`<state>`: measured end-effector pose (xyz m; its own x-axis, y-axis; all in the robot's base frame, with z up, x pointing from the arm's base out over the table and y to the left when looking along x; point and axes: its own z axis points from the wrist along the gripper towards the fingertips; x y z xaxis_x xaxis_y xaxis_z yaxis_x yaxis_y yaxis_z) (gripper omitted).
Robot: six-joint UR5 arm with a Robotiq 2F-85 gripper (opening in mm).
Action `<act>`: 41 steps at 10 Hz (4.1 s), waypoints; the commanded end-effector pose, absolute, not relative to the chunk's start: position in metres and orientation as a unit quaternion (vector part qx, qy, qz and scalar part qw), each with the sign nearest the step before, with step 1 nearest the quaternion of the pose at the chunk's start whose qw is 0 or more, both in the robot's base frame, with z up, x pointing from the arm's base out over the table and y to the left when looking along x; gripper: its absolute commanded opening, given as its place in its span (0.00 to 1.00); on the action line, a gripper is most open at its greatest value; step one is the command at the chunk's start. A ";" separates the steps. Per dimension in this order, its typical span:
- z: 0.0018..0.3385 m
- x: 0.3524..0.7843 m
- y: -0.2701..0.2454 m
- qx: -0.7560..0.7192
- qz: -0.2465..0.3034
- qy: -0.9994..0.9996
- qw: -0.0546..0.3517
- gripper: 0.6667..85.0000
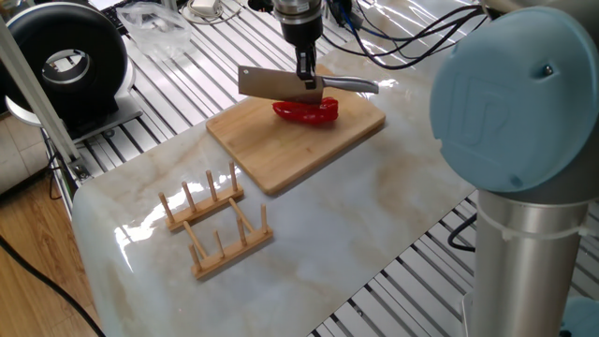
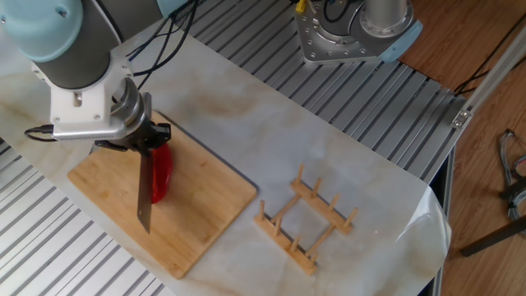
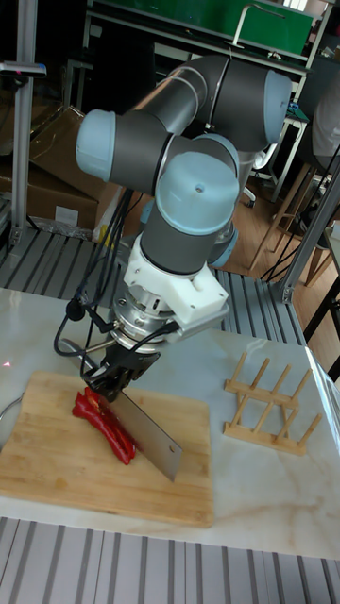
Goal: Chop the chili peppers
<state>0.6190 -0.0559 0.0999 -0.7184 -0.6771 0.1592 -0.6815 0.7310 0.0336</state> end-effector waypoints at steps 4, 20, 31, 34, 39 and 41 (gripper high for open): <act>0.096 0.614 -0.035 0.348 -0.023 -0.934 0.078 0.01; 0.100 0.593 -0.083 0.364 0.010 -0.925 0.105 0.01; 0.092 0.587 -0.091 0.337 0.009 -0.936 0.099 0.01; 0.083 0.588 -0.084 0.342 0.001 -0.935 0.097 0.01; 0.082 0.584 -0.073 0.314 -0.019 -0.944 0.098 0.01; 0.082 0.585 -0.077 0.306 -0.010 -0.947 0.099 0.01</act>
<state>0.5839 -0.0792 0.0822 -0.7768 -0.6007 0.1889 -0.5982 0.7977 0.0769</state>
